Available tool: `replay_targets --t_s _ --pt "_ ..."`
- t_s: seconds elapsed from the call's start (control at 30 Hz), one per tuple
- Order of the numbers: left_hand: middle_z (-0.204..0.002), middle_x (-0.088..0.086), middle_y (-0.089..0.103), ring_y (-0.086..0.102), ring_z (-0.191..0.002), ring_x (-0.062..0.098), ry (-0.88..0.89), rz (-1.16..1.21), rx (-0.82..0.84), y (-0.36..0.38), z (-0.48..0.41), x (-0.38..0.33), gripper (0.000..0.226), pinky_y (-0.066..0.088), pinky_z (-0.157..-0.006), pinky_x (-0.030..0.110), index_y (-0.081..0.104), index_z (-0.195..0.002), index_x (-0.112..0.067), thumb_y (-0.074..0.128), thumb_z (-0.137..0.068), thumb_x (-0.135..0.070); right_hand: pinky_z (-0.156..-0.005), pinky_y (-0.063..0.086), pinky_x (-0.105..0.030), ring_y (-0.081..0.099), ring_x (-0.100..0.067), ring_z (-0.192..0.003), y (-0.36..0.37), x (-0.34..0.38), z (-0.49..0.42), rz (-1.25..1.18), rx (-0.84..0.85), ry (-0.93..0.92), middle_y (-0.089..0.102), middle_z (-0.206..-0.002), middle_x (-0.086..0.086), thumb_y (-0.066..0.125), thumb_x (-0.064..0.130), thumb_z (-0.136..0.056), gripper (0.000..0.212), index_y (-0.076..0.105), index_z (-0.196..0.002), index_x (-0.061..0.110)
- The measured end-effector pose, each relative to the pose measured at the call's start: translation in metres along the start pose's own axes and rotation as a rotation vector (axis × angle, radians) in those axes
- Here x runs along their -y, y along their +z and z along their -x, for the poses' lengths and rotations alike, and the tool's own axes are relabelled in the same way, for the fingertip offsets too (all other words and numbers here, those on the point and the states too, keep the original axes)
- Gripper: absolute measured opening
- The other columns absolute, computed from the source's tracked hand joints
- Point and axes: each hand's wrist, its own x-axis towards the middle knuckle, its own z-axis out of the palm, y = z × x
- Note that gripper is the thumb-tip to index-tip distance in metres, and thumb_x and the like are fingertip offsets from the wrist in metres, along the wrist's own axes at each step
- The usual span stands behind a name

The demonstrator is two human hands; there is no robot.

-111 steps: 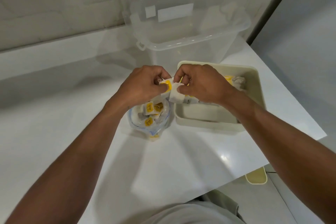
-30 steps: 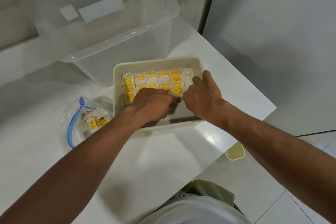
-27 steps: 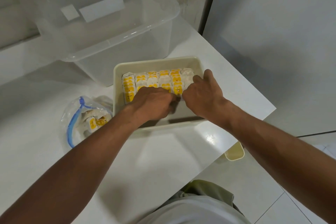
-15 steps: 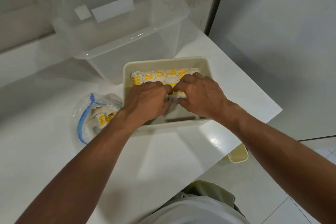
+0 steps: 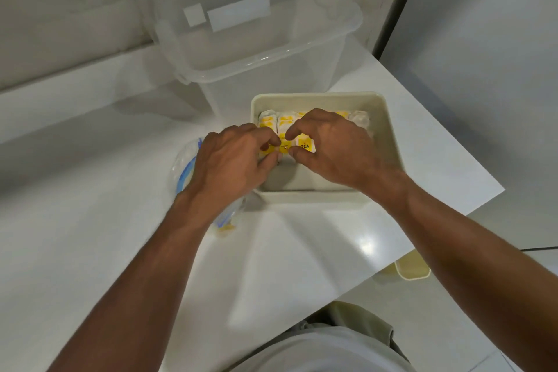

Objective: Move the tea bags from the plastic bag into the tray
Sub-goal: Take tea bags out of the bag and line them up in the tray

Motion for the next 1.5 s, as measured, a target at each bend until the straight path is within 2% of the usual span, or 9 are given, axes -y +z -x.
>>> replay_targets --t_s 0.3,0.4,0.5,0.67,0.9,1.07,1.27,1.37,1.5 --pt "-0.102 -0.017 0.065 0.063 -0.092 0.011 -0.151 0.039 -0.035 -0.014 0.033 0.048 0.021 0.041 -0.067 0.027 0.066 -0.11 -0.04 0.056 -0.092 -0.035 -0.075 0.048 -0.032 0.06 -0.011 -0.094 0.01 0.046 -0.012 -0.125 0.033 -0.078 0.061 -0.109 0.011 0.064 0.042 -0.087 0.019 0.067 -0.105 0.038" --pt "-0.101 -0.017 0.065 0.064 -0.088 0.011 -0.181 0.073 -0.033 -0.016 0.043 0.06 0.019 0.045 -0.066 0.027 0.066 -0.109 -0.04 0.056 -0.093 -0.035 -0.075 0.045 -0.029 0.059 -0.01 -0.093 0.019 0.058 -0.016 -0.141 0.078 -0.141 0.058 -0.103 0.013 0.065 0.04 -0.086 0.019 0.067 -0.105 0.036" --pt "-0.103 -0.016 0.068 0.065 -0.089 0.013 -0.205 0.064 -0.018 -0.015 0.052 0.071 0.022 0.048 -0.066 0.028 0.067 -0.111 -0.039 0.054 -0.095 -0.029 -0.073 0.043 -0.028 0.052 -0.005 -0.083 0.024 0.068 -0.019 -0.163 0.098 -0.201 0.052 -0.095 0.017 0.065 0.039 -0.086 0.019 0.067 -0.105 0.035" --pt "-0.107 -0.016 0.07 0.065 -0.093 0.016 -0.31 0.097 0.053 -0.011 0.062 0.083 0.026 0.051 -0.073 0.031 0.066 -0.11 -0.041 0.05 -0.095 -0.028 -0.074 0.049 -0.034 0.047 -0.003 -0.071 0.028 0.078 -0.027 -0.143 0.126 -0.211 0.064 -0.101 0.012 0.064 0.039 -0.088 0.018 0.066 -0.105 0.037" --pt "-0.109 -0.019 0.068 0.063 -0.099 0.015 -0.372 0.131 0.136 -0.008 0.069 0.087 0.028 0.045 -0.074 0.028 0.064 -0.115 -0.04 0.062 -0.088 -0.031 -0.077 0.05 -0.034 0.058 -0.008 -0.083 0.034 0.085 -0.029 -0.127 0.223 -0.229 0.067 -0.102 0.011 0.064 0.033 -0.087 0.023 0.066 -0.11 0.034" --pt "-0.11 -0.01 0.065 0.064 -0.094 0.023 -0.3 -0.015 0.161 0.006 0.065 0.083 0.036 0.046 -0.07 0.03 0.056 -0.125 -0.042 0.061 -0.09 -0.038 -0.07 0.048 -0.031 0.064 -0.016 -0.095 0.045 0.091 -0.027 -0.038 0.28 -0.187 0.07 -0.102 0.01 0.055 0.031 -0.09 0.025 0.065 -0.112 0.037" --pt "-0.103 -0.007 0.063 0.062 -0.084 0.023 -0.319 -0.053 0.125 0.018 0.061 0.084 0.016 0.046 -0.067 0.029 0.064 -0.105 -0.035 0.06 -0.09 -0.041 -0.063 0.032 -0.027 0.062 -0.019 -0.09 0.046 0.098 -0.021 0.084 0.268 -0.18 0.069 -0.098 0.007 0.05 0.033 -0.093 0.025 0.063 -0.113 0.04" --pt "-0.097 -0.012 0.068 0.062 -0.086 0.019 -0.365 0.045 0.098 0.016 0.063 0.087 0.009 0.042 -0.066 0.027 0.066 -0.096 -0.034 0.063 -0.09 -0.039 -0.066 0.041 -0.028 0.063 -0.016 -0.094 0.046 0.098 -0.02 0.04 0.256 -0.159 0.068 -0.103 0.01 0.055 0.035 -0.09 0.024 0.063 -0.112 0.039" --pt "-0.087 -0.02 0.069 0.066 -0.079 0.011 -0.462 0.377 0.007 0.005 0.066 0.09 0.002 0.052 -0.07 0.031 0.068 -0.088 -0.036 0.07 -0.088 -0.036 -0.076 0.049 -0.03 0.062 -0.012 -0.1 0.044 0.096 -0.023 -0.049 0.234 -0.104 0.067 -0.106 0.014 0.064 0.043 -0.087 0.032 0.061 -0.119 0.037"
